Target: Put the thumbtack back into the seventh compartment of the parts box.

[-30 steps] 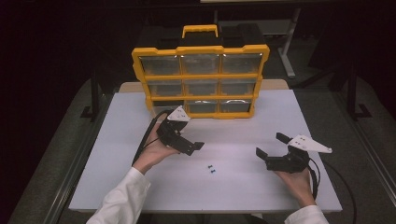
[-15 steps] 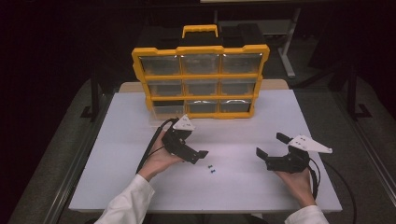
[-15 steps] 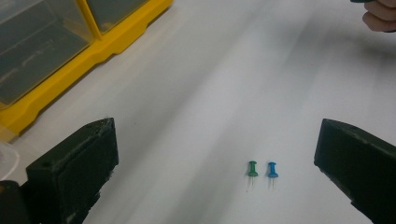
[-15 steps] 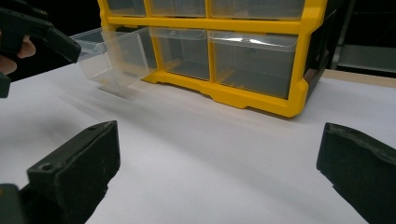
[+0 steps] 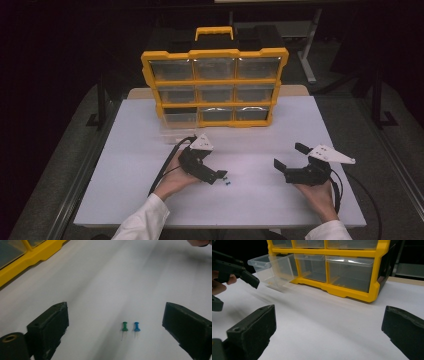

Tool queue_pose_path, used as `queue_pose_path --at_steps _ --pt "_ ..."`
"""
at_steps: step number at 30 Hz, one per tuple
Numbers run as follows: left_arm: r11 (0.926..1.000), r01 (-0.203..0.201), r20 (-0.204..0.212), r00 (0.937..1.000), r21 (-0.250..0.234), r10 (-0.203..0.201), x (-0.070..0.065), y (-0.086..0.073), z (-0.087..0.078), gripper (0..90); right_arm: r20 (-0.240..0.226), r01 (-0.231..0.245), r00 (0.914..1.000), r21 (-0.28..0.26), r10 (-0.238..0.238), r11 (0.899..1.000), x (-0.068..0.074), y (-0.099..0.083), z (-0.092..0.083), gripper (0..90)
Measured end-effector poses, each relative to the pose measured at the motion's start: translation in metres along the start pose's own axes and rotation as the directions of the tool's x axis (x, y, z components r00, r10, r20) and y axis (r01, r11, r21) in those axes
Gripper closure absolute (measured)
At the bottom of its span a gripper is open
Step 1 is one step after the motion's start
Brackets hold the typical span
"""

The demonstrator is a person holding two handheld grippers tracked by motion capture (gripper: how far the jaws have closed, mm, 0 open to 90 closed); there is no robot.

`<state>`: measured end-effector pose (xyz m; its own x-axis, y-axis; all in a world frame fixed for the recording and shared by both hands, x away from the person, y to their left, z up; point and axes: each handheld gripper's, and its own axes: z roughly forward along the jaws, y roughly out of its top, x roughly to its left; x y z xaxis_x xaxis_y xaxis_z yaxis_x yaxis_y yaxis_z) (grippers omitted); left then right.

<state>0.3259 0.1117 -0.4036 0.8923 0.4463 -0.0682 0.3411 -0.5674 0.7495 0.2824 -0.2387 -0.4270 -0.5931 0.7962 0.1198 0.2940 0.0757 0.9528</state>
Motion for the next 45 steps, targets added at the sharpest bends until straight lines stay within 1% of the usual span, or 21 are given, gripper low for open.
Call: queue_pose_path --at_steps 4,5,6,7,10,11,16,17,20,21,22,23,25,27,29,33,36,38,40,42,45 --pt "0.9993 0.006 0.024 0.9997 0.037 -0.007 -0.002 -0.003 0.010 7.3 -0.002 0.000 1.0000 0.000 0.000 1.000 0.000 0.000 0.000 0.0" --pt "0.9993 0.006 0.024 0.9997 0.037 -0.007 -0.002 -0.003 0.010 7.3 -0.002 0.000 1.0000 0.000 0.000 1.000 0.000 0.000 0.000 0.0" --pt "0.9988 0.004 0.025 0.9997 0.048 -0.005 -0.003 -0.004 0.012 7.3 -0.002 -0.001 1.0000 -0.001 0.001 1.000 0.000 0.000 0.000 0.0" --pt "0.9974 -0.004 0.027 0.9996 0.072 0.002 -0.004 -0.006 0.017 7.2 -0.002 -0.002 1.0000 -0.002 0.002 1.000 0.000 0.000 -0.001 0.0" --pt "0.9970 0.002 0.031 0.9995 0.077 -0.005 -0.004 -0.007 0.020 7.2 -0.002 -0.001 1.0000 -0.002 0.001 1.000 0.000 0.000 -0.001 0.0" --pt "0.9967 -0.005 0.018 0.9998 0.081 0.003 -0.005 -0.009 0.023 7.7 -0.003 -0.001 1.0000 -0.001 0.001 1.000 0.000 0.000 -0.001 0.0" --pt "0.9965 -0.007 0.013 0.9999 0.083 0.006 -0.007 -0.010 0.026 8.6 -0.001 0.006 1.0000 -0.004 -0.006 1.000 0.001 0.000 -0.001 0.0" --pt "0.9970 -0.003 0.009 1.0000 0.077 0.002 -0.007 -0.011 0.026 13.6 -0.004 0.007 1.0000 -0.004 -0.007 1.000 0.001 0.000 -0.001 0.0" --pt "0.9971 0.003 0.016 0.9999 0.076 -0.005 -0.006 -0.012 0.028 14.7 -0.013 0.002 0.9999 0.005 -0.002 1.000 0.001 0.000 0.000 0.0" --pt "0.9970 -0.003 0.014 0.9999 0.078 0.002 -0.006 -0.013 0.029 14.7 -0.013 0.002 0.9999 0.005 -0.002 1.000 0.001 0.000 0.000 0.0" --pt "0.9970 -0.003 0.014 0.9999 0.078 0.002 -0.006 -0.013 0.029 16.2 -0.013 0.002 0.9999 0.005 -0.002 1.000 0.001 0.000 0.000 0.0" --pt "0.9969 -0.008 0.027 0.9996 0.079 0.006 -0.007 -0.014 0.031 17.7 -0.016 0.009 0.9998 0.012 -0.009 1.000 0.001 0.000 0.001 0.0" --pt "0.9966 -0.012 0.034 0.9994 0.081 0.010 -0.008 -0.014 0.032 20.5 -0.017 0.009 0.9998 0.011 -0.009 1.000 0.002 0.000 0.001 0.0" --pt "0.9960 -0.018 0.035 0.9993 0.087 0.015 -0.008 -0.014 0.032 23.5 -0.021 0.008 0.9997 0.009 -0.008 1.000 0.002 0.000 0.001 0.0" --pt "0.9956 -0.019 0.032 0.9994 0.091 0.016 -0.008 -0.015 0.033 28.0 -0.026 0.007 0.9996 0.008 -0.007 1.000 0.002 0.000 0.001 0.0" --pt "0.9929 -0.037 0.005 0.9993 0.113 0.037 -0.009 -0.016 0.036 36.2 -0.025 0.010 0.9996 0.009 -0.010 1.000 0.002 0.000 0.001 0.0" --pt "0.9921 -0.038 0.001 0.9993 0.120 0.038 -0.010 -0.016 0.038 39.4 -0.023 0.009 0.9997 0.004 -0.009 1.000 0.001 0.000 0.000 0.0" --pt "0.9916 -0.038 -0.010 0.9992 0.124 0.039 -0.010 -0.016 0.038 41.1 -0.022 0.010 0.9997 0.001 -0.010 1.000 0.001 0.000 0.000 0.0" --pt "0.9912 -0.038 -0.018 0.9990 0.127 0.041 -0.010 -0.016 0.039 45.1 -0.024 0.010 0.9997 0.004 -0.009 1.000 0.001 0.000 0.000 0.0" --pt "0.9909 -0.039 -0.017 0.9990 0.129 0.041 -0.009 -0.017 0.039 51.4 -0.025 0.010 0.9997 0.011 -0.010 1.000 0.002 0.000 0.001 0.0" --pt "0.9886 -0.045 -0.017 0.9987 0.144 0.048 -0.010 -0.017 0.041 55.5 -0.024 0.013 0.9996 0.012 -0.013 1.000 0.002 0.000 0.001 0.0"
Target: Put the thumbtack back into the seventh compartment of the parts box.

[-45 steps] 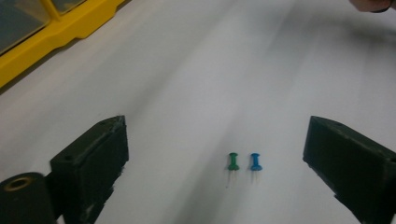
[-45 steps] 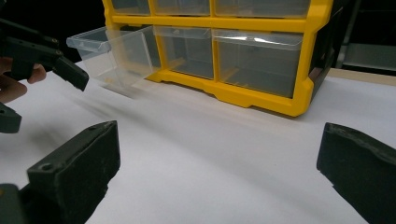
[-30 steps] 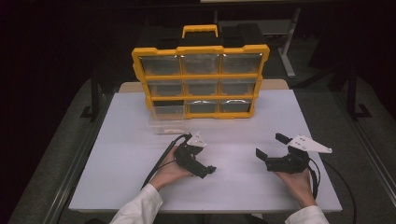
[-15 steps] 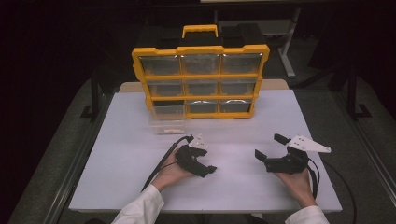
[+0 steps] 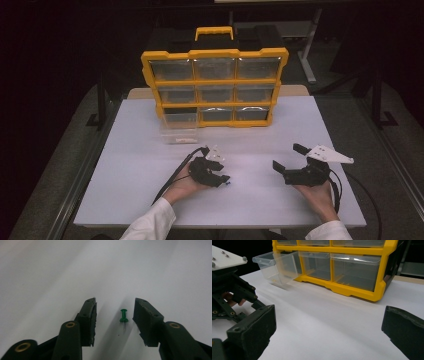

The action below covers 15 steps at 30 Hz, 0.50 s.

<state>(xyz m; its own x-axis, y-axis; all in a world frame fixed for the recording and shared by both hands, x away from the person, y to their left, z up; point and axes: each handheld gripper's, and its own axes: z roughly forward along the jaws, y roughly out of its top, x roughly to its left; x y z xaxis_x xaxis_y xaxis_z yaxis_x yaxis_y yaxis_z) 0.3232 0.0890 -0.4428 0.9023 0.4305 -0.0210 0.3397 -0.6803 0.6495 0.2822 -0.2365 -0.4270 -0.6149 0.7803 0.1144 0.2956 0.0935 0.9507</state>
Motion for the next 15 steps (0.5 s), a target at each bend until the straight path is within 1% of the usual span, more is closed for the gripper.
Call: queue_pose_path --at_steps 4,6,7,10,11,13,14,15 --pt "0.9997 -0.016 0.004 0.9999 0.019 0.016 -0.0021 0.0001 0.0024 57.8 -0.001 -0.003 1.0000 0.002 0.003 1.000 -0.0003 -0.0001 -0.0002 0.0" --pt "0.9997 -0.016 0.009 0.9998 0.020 0.016 -0.0025 0.0000 0.0031 61.6 -0.002 -0.001 1.0000 0.004 0.001 1.000 -0.0004 -0.0003 0.0002 0.0" --pt "0.9996 -0.019 0.003 0.9998 0.022 0.019 -0.0025 0.0000 0.0032 62.7 -0.003 -0.002 1.0000 0.003 0.002 1.000 -0.0001 -0.0002 0.0002 0.0" --pt "0.9996 -0.015 0.012 0.9998 0.026 0.015 0.0001 -0.0001 0.0023 70.8 -0.003 -0.001 1.0000 0.003 0.001 1.000 0.0001 -0.0002 0.0002 0.0" --pt "0.9995 -0.012 0.014 0.9998 0.028 0.012 0.0009 0.0000 0.0020 75.8 -0.002 -0.002 1.0000 0.002 0.002 1.000 0.0002 -0.0001 -0.0001 0.0" --pt "0.9994 -0.012 0.019 0.9998 0.031 0.011 0.0020 -0.0002 0.0015 82.4 -0.002 -0.001 1.0000 0.001 0.001 1.000 0.0000 0.0000 -0.0002 0.0" --pt "0.9991 -0.018 0.030 0.9994 0.037 0.017 0.0032 -0.0001 0.0010 82.4 -0.003 -0.001 1.0000 -0.001 0.001 1.000 -0.0002 0.0001 -0.0004 0.0" --pt "0.9991 -0.020 0.029 0.9994 0.037 0.019 0.0027 -0.0001 0.0010 82.6 -0.006 -0.004 1.0000 0.000 0.004 1.000 -0.0005 0.0000 -0.0002 0.0"
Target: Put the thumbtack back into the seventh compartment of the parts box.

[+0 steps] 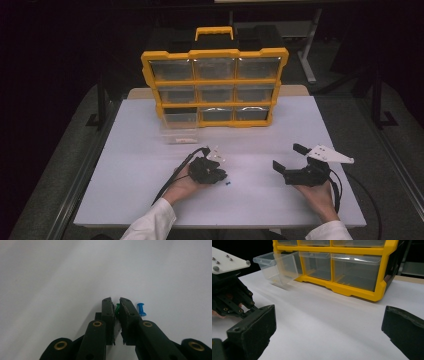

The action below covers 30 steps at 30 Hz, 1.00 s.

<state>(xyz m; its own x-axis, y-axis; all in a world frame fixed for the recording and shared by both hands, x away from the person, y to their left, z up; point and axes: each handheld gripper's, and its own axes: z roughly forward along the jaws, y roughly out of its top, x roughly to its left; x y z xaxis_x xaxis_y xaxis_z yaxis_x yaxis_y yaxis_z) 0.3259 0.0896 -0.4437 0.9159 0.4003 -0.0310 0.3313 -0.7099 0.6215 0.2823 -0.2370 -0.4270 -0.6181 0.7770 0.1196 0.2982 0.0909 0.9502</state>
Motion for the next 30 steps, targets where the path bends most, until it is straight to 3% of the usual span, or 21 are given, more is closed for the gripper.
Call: queue_pose_path --at_steps 3,9,22,30 --pt "0.9998 -0.015 -0.013 0.9998 0.010 0.015 -0.002 0.001 0.000 83.1 0.001 0.001 1.0000 0.003 -0.001 1.000 0.000 0.000 0.000 0.0" --pt "0.9999 0.011 -0.017 0.9998 0.010 -0.010 0.001 0.004 -0.008 83.3 0.001 -0.001 1.0000 -0.001 0.001 1.000 0.000 0.000 0.000 0.0" --pt "0.9968 0.017 -0.015 0.9997 -0.079 -0.018 0.011 0.017 -0.047 83.3 -0.005 -0.013 0.9999 -0.006 0.013 1.000 0.000 0.000 0.000 0.0" --pt "0.9951 0.016 -0.037 0.9991 -0.098 -0.020 0.020 0.023 -0.067 83.4 -0.005 -0.014 0.9999 -0.007 0.014 1.000 0.000 0.000 0.000 0.0"
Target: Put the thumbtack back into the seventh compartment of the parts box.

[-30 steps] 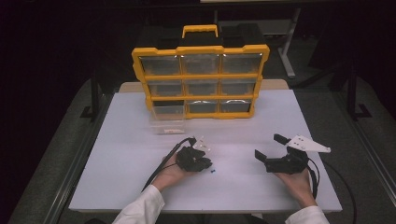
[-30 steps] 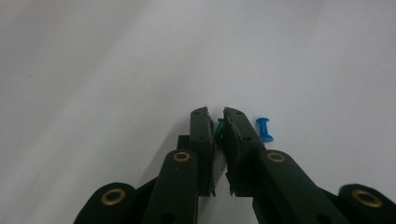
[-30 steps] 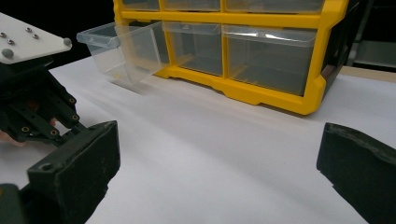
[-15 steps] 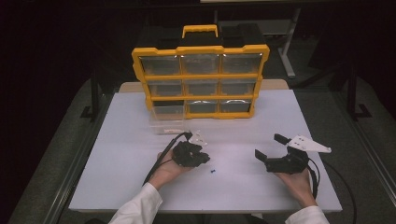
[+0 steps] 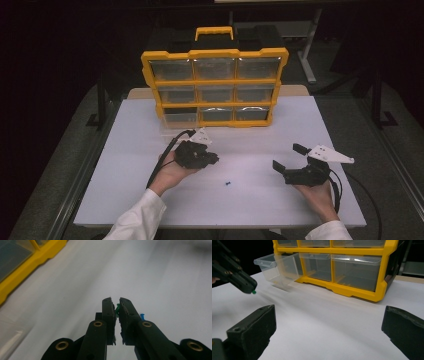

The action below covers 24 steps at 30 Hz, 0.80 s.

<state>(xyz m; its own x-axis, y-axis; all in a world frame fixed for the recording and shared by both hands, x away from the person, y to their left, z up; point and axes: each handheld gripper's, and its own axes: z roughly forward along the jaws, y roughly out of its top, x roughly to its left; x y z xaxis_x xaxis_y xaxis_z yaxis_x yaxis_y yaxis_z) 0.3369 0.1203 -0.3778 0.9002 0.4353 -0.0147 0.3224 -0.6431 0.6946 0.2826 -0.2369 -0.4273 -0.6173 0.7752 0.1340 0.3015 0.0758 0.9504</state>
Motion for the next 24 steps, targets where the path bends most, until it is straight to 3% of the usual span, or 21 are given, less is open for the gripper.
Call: queue_pose_path --at_steps 9,24 --pt "0.9998 -0.018 -0.034 0.9993 -0.005 0.018 0.010 0.014 -0.017 83.4 0.001 -0.001 1.0000 0.001 0.001 1.000 0.000 0.000 0.000 0.0" --pt "0.9984 0.029 -0.079 0.9964 -0.049 -0.033 0.034 0.017 -0.039 83.3 0.001 0.003 1.0000 0.004 -0.003 1.000 0.000 0.000 0.001 0.0"
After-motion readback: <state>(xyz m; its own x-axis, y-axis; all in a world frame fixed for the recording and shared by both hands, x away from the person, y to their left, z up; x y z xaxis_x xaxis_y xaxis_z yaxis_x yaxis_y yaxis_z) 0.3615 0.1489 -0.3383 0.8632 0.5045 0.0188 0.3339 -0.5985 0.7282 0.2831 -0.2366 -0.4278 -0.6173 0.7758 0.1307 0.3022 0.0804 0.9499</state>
